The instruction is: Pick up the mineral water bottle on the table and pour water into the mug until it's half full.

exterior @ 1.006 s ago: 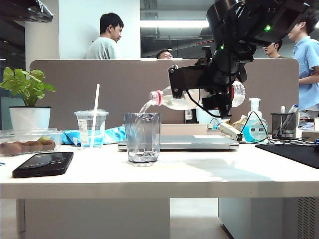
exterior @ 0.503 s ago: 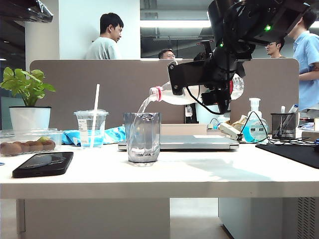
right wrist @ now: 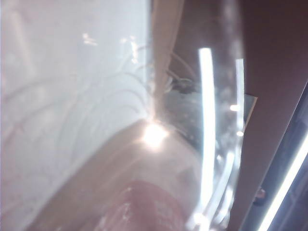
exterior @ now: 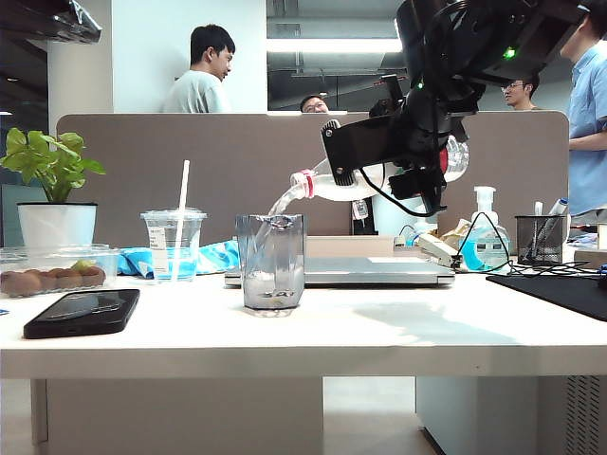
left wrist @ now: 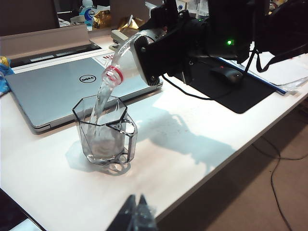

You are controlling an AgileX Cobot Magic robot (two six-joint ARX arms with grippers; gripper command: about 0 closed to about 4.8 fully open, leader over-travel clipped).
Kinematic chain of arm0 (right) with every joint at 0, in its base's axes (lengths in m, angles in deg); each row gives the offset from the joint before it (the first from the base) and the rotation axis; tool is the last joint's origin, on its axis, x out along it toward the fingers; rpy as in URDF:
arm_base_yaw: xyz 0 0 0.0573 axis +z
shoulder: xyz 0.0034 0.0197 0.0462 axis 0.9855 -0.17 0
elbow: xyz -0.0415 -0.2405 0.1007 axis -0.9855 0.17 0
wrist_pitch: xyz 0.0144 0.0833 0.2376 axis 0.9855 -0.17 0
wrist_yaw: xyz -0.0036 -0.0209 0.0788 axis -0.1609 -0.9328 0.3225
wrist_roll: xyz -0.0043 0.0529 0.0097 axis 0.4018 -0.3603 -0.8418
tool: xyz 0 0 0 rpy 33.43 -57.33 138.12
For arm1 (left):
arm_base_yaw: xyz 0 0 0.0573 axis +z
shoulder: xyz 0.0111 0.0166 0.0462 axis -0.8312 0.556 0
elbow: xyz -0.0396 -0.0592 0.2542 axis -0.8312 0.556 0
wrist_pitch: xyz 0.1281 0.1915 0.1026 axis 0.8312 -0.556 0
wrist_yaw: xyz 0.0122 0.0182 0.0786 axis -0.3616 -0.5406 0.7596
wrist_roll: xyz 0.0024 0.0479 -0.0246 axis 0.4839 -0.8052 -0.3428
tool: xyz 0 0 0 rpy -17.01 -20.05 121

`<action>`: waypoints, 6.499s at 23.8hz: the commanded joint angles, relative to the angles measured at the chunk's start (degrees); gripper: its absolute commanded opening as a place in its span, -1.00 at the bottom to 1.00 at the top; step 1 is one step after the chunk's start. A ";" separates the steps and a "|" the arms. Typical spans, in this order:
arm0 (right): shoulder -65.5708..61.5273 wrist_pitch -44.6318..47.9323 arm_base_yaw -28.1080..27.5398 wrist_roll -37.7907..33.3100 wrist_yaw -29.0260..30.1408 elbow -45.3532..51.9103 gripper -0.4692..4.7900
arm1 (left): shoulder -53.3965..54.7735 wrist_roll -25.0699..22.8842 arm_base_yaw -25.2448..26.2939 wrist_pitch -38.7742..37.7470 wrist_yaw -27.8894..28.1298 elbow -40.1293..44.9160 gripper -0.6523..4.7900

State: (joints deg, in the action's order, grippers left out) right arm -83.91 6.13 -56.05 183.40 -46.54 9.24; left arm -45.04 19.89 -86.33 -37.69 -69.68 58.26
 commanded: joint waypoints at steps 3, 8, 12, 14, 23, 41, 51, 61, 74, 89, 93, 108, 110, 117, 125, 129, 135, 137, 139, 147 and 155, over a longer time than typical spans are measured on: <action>0.57 2.34 0.11 1.11 -0.24 -0.52 0.18 | -0.11 -0.42 0.07 0.55 -0.11 -0.33 -0.77; 0.57 2.32 0.11 1.11 -0.22 -0.52 0.18 | -0.11 -0.42 0.07 0.57 -0.11 -0.33 -0.77; 0.57 2.32 0.11 1.11 -0.02 -0.52 0.18 | -0.11 -0.42 0.07 0.55 -0.11 -0.33 -0.77; 0.57 2.32 0.11 1.09 -0.02 -0.50 0.18 | -0.11 -0.42 0.07 0.57 -0.11 -0.33 -0.77; 0.57 -4.37 0.11 -28.89 4.70 -0.17 0.19 | -0.09 -0.42 0.07 0.57 -0.11 -0.33 -0.77; -7.98 45.86 -1.79 -97.90 23.96 19.96 0.19 | -0.11 -0.42 0.07 0.57 -0.09 -0.33 -0.77; -12.26 47.25 -1.77 -100.15 23.32 19.96 0.63 | -0.11 -0.42 0.07 0.55 -0.09 -0.33 -0.77; -7.39 47.30 -1.51 -99.45 23.50 25.11 1.00 | -0.11 -0.42 0.07 0.52 -0.11 -0.33 -0.77; 19.58 44.65 -1.46 -97.66 12.11 49.86 0.77 | -0.11 -0.42 0.07 0.57 -0.11 -0.33 -0.77; 57.18 1.01 -3.96 -94.29 8.87 55.10 -0.84 | -0.04 -0.42 0.07 0.52 -0.11 -0.33 -0.77; 65.07 -6.38 -9.92 -94.31 9.79 56.37 -0.84 | -0.04 -0.42 0.07 0.52 -0.09 -0.33 -0.77; 92.11 -21.86 -19.41 -95.23 18.40 64.59 -0.84 | -0.07 -0.42 0.07 0.52 -0.11 -0.33 -0.77; 95.95 -24.48 -19.41 -95.21 18.40 66.49 -0.84 | -0.07 -0.42 0.07 0.52 -0.09 -0.33 -0.77; 103.32 -30.75 -19.74 -94.79 13.66 69.66 -0.84 | -0.07 -0.42 0.07 0.52 -0.11 -0.33 -0.77; 106.33 -30.77 -26.62 -94.88 12.85 69.66 -0.84 | -0.07 -0.42 0.07 0.50 -0.09 -0.33 -0.77; 106.33 -30.75 -28.50 -95.19 12.90 69.68 -0.84 | -0.07 -0.42 0.07 0.52 -0.11 -0.33 -0.77; 106.33 -30.53 -28.52 -95.58 15.08 69.72 -0.84 | -0.07 -0.42 0.07 0.52 -0.11 -0.33 -0.77; 106.33 -29.90 -28.52 -95.58 16.04 69.72 -0.84 | -0.07 -0.42 0.07 0.55 -0.11 -0.33 -0.77; 106.33 -29.29 -28.44 -95.58 17.75 69.72 -0.84 | -0.07 -0.42 0.07 0.52 -0.09 -0.33 -0.77; 106.33 -29.88 -28.39 -95.58 21.05 69.79 -0.84 | -0.07 -0.42 0.07 0.52 -0.11 -0.33 -0.77; 106.33 -29.86 -25.57 -95.56 22.91 69.79 -0.84 | -0.07 -0.42 0.07 0.52 -0.09 -0.33 -0.77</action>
State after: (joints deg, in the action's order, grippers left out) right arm 22.38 -24.38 -82.41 87.98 -23.94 78.57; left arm -44.98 19.89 -86.33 -37.86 -69.68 58.21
